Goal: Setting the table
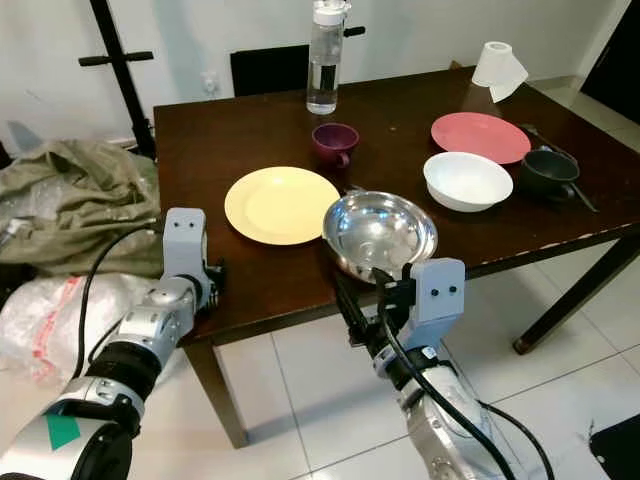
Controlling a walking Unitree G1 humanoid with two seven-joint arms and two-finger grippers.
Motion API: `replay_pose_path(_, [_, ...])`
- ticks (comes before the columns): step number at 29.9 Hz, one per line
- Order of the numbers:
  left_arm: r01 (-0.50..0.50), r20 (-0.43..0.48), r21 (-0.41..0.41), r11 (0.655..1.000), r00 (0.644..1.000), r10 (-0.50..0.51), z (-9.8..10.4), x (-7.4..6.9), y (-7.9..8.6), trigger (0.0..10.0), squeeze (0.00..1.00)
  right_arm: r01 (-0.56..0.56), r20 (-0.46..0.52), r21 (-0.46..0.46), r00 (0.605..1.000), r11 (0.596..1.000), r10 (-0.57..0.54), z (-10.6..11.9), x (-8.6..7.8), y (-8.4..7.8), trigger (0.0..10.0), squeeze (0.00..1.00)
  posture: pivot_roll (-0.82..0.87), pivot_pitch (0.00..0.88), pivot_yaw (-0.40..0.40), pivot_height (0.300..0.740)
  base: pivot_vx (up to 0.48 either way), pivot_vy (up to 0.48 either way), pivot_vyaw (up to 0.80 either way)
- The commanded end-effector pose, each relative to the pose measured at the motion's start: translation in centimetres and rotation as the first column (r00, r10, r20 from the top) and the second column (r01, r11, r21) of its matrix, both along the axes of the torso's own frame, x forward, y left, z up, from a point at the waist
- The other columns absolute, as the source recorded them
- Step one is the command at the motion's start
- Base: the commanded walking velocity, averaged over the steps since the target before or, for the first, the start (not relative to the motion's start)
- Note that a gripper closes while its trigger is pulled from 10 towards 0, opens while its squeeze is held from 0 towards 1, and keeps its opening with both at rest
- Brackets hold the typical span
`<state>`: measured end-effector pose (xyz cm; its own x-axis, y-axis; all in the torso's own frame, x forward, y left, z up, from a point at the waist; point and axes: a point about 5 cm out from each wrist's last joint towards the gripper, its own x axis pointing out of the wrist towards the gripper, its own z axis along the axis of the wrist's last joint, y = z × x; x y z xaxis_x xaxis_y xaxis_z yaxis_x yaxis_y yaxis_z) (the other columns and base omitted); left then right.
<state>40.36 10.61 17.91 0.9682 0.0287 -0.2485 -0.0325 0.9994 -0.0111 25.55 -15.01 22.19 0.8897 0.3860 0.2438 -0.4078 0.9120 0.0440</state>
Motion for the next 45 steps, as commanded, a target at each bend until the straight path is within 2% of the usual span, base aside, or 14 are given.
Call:
replay_pose_path(1, [0.014,-0.174,-0.001,1.0,0.985,-0.014,-4.0,-1.1,0.0,0.0,0.0,-0.089,-0.006,-0.008,0.996,0.996,0.089,0.2,-0.8,0.6,10.0,0.0,-0.07,0.252,0.116,0.74,0.0,0.0,0.0])
replay_pose_path(8, [0.033,-0.205,0.027,0.999,0.978,-0.026,-4.4,-1.2,-0.1,0.0,0.0,-0.298,-0.072,-0.087,0.954,0.951,0.292,-0.2,-2.7,1.7,10.0,0.0,-0.08,0.253,0.119,0.74,0.0,0.0,0.0])
replay_pose_path(11, [0.035,-0.217,0.039,0.999,0.976,-0.026,-4.7,-1.4,0.0,0.0,0.0,-0.444,-0.156,-0.123,0.892,0.888,0.424,-1.3,-4.3,2.7,10.0,0.0,-0.09,0.25,0.121,0.74,0.0,0.0,0.0])
replay_pose_path(12, [0.035,-0.217,0.039,0.999,0.976,-0.026,-4.7,-1.4,0.0,0.0,0.0,-0.444,-0.156,-0.123,0.892,0.888,0.424,-1.3,-4.3,2.7,10.0,0.0,-0.09,0.25,0.121,0.74,0.0,0.0,0.0])
replay_pose_path(13, [0.033,-0.221,0.038,0.999,0.975,-0.024,-4.8,-1.4,0.0,0.0,0.0,-0.508,-0.191,-0.133,0.856,0.851,0.481,-1.7,-5.0,3.1,10.0,0.0,-0.09,0.249,0.12,0.74,0.0,0.0,0.0])
replay_pose_path(18, [0.028,-0.219,0.03,0.999,0.976,-0.021,-4.8,-1.4,0.0,0.0,0.0,-0.541,-0.198,-0.128,0.835,0.831,0.513,-1.7,-5.4,3.4,10.0,0.0,-0.09,0.243,0.116,0.74,0.0,0.0,0.0])
replay_pose_path(25, [0.034,-0.183,0.028,0.999,0.983,-0.028,-4.5,-1.4,-0.1,0.0,0.0,-0.518,-0.17,-0.112,0.851,0.848,0.497,-1.3,-4.8,3.4,10.0,0.0,-0.09,0.226,0.11,0.74,0.0,0.0,0.0])
replay_pose_path(29, [0.032,0.039,0.102,0.994,0.999,-0.036,-1.9,-1.0,0.0,0.0,0.0,-0.437,-0.119,-0.098,0.897,0.894,0.425,-0.7,-4.0,3.1,10.0,0.0,-0.09,0.216,0.102,0.74,0.0,0.0,0.0])
replay_pose_path(30, [0.032,0.039,0.102,0.994,0.999,-0.036,-1.9,-1.0,0.0,0.0,0.0,-0.437,-0.119,-0.098,0.897,0.894,0.425,-0.7,-4.0,3.1,10.0,0.0,-0.09,0.216,0.102,0.74,0.0,0.0,0.0])
replay_pose_path(31, [0.021,0.075,0.111,0.994,0.997,-0.029,-1.4,-1.0,0.0,10.0,0.0,-0.414,-0.108,-0.09,0.908,0.906,0.404,-0.5,-3.8,3.0,10.0,0.0,-0.09,0.216,0.102,0.74,0.0,0.0,0.0])
replay_pose_path(35, [0.01,0.258,0.116,0.993,0.965,-0.04,1.5,-1.8,0.4,10.0,0.0,-0.288,-0.041,-0.042,0.957,0.957,0.286,0.4,-2.6,2.4,10.0,0.0,-0.09,0.2,0.096,0.74,0.0,0.0,0.0])
replay_pose_path(37, [0.01,0.258,0.116,0.993,0.965,-0.04,1.5,-1.8,0.4,10.0,0.0,-0.288,-0.041,-0.042,0.957,0.957,0.286,0.4,-2.6,2.4,10.0,0.0,-0.09,0.2,0.096,0.74,0.0,0.0,0.0])
replay_pose_path(38, [0.02,0.338,0.112,0.993,0.94,-0.057,2.9,-3.0,1.1,10.0,0.0,-0.198,-0.01,-0.001,0.98,0.98,0.198,0.8,-2.0,2.0,10.0,0.0,-0.08,0.192,0.092,0.74,0.0,0.0,0.0])
replay_pose_path(45, [0.015,0.382,0.098,0.995,0.923,-0.051,3.7,-4.8,2.6,10.0,0.0,-0.13,-0.004,0.043,0.992,0.991,0.13,0.8,-1.4,2.1,10.0,0.0,-0.06,0.182,0.085,0.74,0.0,0.0,0.0])
